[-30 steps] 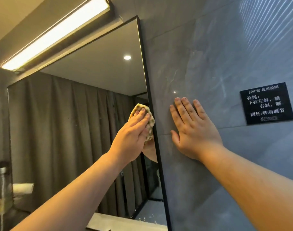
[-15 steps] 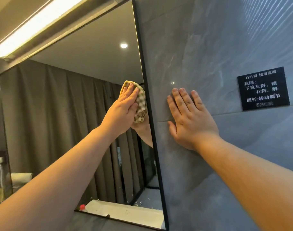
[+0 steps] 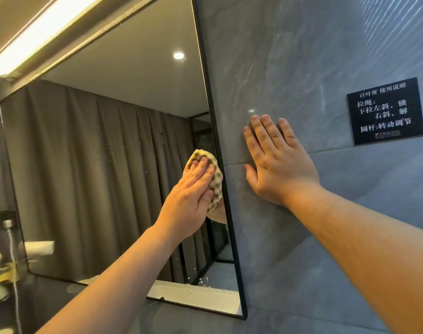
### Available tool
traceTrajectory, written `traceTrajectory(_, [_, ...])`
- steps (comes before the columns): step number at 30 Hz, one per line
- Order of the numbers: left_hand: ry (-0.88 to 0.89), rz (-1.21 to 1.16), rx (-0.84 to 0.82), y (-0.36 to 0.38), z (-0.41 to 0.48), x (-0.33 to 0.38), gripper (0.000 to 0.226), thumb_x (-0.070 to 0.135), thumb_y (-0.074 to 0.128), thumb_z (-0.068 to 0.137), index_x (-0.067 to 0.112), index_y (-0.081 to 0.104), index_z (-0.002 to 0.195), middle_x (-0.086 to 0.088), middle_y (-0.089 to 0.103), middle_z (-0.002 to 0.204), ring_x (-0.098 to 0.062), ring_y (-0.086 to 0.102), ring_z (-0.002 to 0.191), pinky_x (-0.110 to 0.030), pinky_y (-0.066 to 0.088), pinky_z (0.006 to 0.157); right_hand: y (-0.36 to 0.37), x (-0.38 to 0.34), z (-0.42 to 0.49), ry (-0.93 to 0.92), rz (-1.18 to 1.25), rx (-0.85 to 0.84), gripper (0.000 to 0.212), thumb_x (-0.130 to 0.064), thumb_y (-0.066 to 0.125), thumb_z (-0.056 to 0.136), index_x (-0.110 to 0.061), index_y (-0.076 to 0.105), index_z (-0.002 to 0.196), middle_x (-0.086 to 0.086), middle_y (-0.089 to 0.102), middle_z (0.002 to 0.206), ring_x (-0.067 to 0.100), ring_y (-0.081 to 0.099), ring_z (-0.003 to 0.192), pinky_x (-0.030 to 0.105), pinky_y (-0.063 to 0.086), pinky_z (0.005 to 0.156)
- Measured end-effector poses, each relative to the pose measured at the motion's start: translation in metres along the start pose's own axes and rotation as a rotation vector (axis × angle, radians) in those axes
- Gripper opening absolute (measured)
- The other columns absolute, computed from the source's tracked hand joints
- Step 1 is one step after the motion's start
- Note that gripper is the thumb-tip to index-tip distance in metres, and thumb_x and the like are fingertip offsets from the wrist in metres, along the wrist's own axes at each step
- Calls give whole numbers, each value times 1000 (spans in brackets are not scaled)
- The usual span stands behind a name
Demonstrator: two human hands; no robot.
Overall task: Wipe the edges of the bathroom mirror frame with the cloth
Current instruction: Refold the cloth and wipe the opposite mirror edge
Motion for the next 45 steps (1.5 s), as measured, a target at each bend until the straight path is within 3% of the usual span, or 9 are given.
traceTrajectory(7, [24,58,-39,10,-16,3,61,42,41,94,22,23,149,9,18,158,-2,6,148,-32,14,121,6,-8,-21,-12,13,-11,75,-47,28,95,-5,17,155,20,6,163,33,2,152,50,5,123])
traceTrajectory(14, [-23,30,-29,-20,32,-2,60,30,48,99,20,19,150,6,11,159,-6,2,149,-32,7,123,11,-13,-35,-3,30,-24,75,-47,29,95,-4,16,155,21,4,163,33,0,152,50,4,123])
traceTrajectory(22, [-129,0,28,-53,104,2,58,29,40,103,18,17,155,2,4,164,-11,-3,150,-29,-2,122,9,-16,-36,7,35,-2,75,-45,29,94,-3,18,155,20,7,163,32,2,152,50,4,123])
traceTrajectory(28, [-72,27,38,-31,64,6,59,24,44,102,14,20,154,-1,9,163,-12,0,150,-28,0,122,11,-17,-38,9,31,-14,75,-46,28,94,-3,16,155,21,4,163,33,0,152,49,2,123])
traceTrajectory(36, [-162,-15,13,16,-24,14,60,22,51,99,18,25,153,8,13,160,-8,2,150,-25,4,121,11,-18,-42,24,26,-9,76,-46,30,94,-4,17,155,21,6,163,32,1,152,48,0,123])
traceTrajectory(41, [-233,2,-26,39,-61,21,60,25,51,99,18,26,153,8,10,161,-9,1,150,-29,6,122,12,-20,-44,30,25,-11,75,-45,29,94,-3,17,155,21,5,163,32,1,152,48,1,123])
traceTrajectory(45, [-218,42,-36,42,-62,23,62,32,43,100,20,16,155,12,0,159,-7,-4,149,-26,1,120,13,-21,-47,31,32,-5,75,-44,31,94,-3,17,155,20,5,163,33,1,152,48,1,123])
Point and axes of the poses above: each hand's wrist, its own z-axis towards the middle knuckle, its own y-axis out of the palm, x = y × z, the point moved 5 cm from there along z, towards the middle knuckle
